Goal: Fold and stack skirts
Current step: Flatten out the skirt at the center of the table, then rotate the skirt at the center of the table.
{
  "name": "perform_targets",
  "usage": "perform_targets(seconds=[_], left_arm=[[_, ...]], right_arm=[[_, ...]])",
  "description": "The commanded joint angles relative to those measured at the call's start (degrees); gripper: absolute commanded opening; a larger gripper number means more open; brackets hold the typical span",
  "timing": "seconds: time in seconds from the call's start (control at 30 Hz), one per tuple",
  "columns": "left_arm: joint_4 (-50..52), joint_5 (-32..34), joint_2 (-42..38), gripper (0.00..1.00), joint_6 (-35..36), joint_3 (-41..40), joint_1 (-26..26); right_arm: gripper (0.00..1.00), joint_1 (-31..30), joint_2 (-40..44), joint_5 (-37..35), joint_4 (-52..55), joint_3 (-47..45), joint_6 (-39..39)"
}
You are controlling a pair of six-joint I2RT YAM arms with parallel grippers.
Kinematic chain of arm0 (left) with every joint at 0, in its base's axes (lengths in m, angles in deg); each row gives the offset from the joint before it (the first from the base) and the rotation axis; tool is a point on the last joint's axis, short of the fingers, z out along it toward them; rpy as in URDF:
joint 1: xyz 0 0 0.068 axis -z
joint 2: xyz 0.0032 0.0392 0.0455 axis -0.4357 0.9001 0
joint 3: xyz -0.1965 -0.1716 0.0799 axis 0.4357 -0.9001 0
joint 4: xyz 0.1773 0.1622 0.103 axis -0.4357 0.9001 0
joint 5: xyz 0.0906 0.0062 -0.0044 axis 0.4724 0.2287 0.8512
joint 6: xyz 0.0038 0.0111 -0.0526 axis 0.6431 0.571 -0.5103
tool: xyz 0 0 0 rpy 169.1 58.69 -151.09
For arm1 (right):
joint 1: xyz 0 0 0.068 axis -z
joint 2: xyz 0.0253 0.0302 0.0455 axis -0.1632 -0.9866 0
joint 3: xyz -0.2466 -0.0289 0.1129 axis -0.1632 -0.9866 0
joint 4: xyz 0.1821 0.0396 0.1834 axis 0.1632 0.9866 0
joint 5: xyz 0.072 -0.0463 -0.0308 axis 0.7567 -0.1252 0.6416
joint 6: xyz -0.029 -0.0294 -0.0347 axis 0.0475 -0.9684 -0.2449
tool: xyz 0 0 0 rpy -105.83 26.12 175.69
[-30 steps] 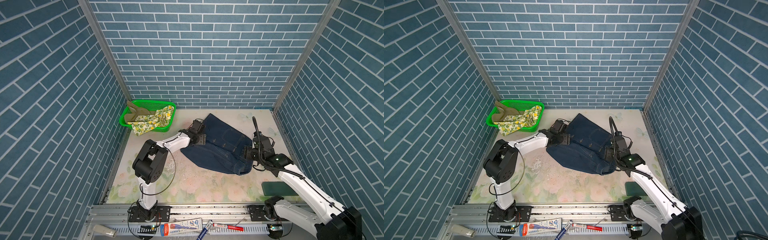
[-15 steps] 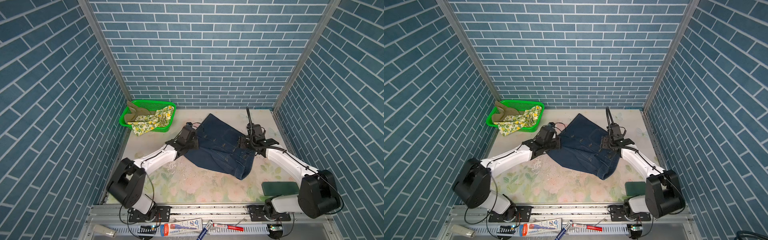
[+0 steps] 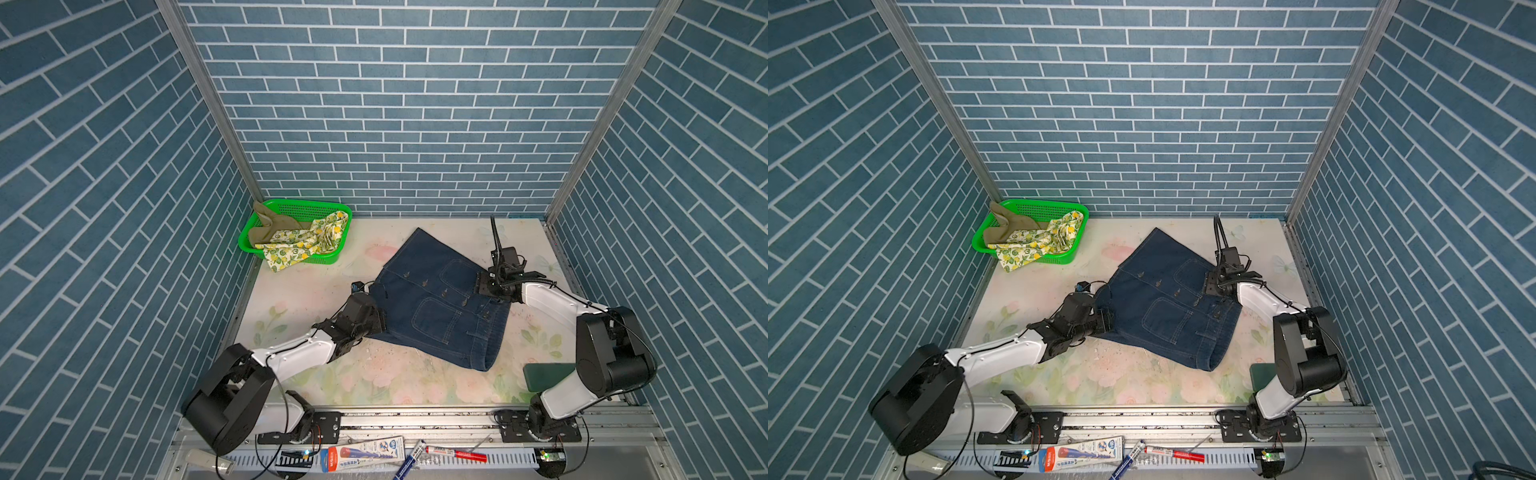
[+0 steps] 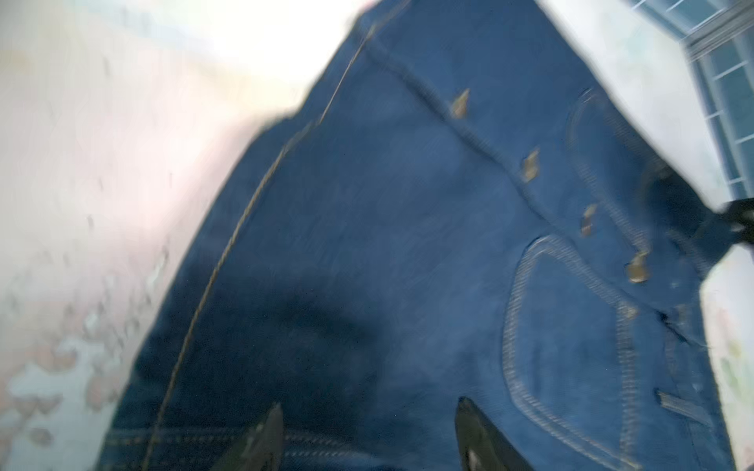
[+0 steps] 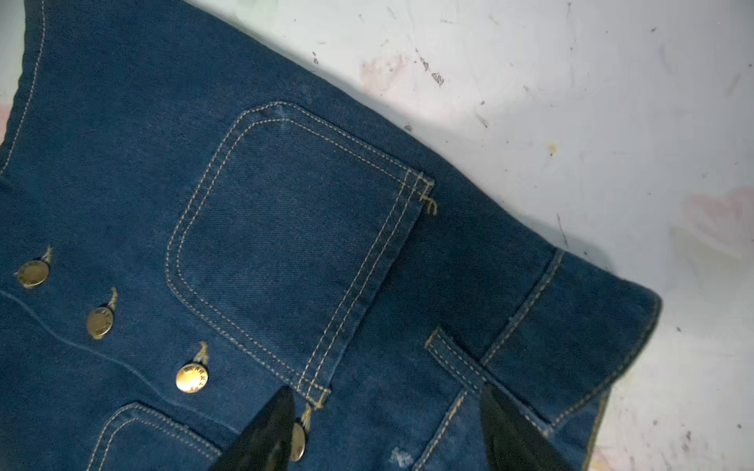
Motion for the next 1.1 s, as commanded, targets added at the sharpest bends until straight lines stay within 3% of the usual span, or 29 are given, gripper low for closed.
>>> perform_targets(seconds=[0.0,0.17,0.37,0.7,1.07], left_arm=[[5.8,3.9,-1.4,0.75,2.7,5.2,0.4],[11.3,5.2,1.8,0.85,8.2,13.7,0.4],[17.1,4.1,11.5,0.88,13.4,23.6,1.2],[15.8,0.2,18.6,0.88,14.0,25.1,2.1],[16.2,-0.4,17.4,0.88,13.4,23.5,2.1]], right_arm=[[0.71,1.9,-0.1,0.9,-1.8,1.6,1.0],[0.72,5.0,3.6,0.0,-2.4,-1.6,4.1],[0.72,9.5,5.7,-0.7,-0.5,-4.7,7.5],[0.69,14.0,1.0,11.1,-10.3,-7.0,10.2],[0.60,15.7,-8.7,16.0,-16.5,1.2,10.2]])
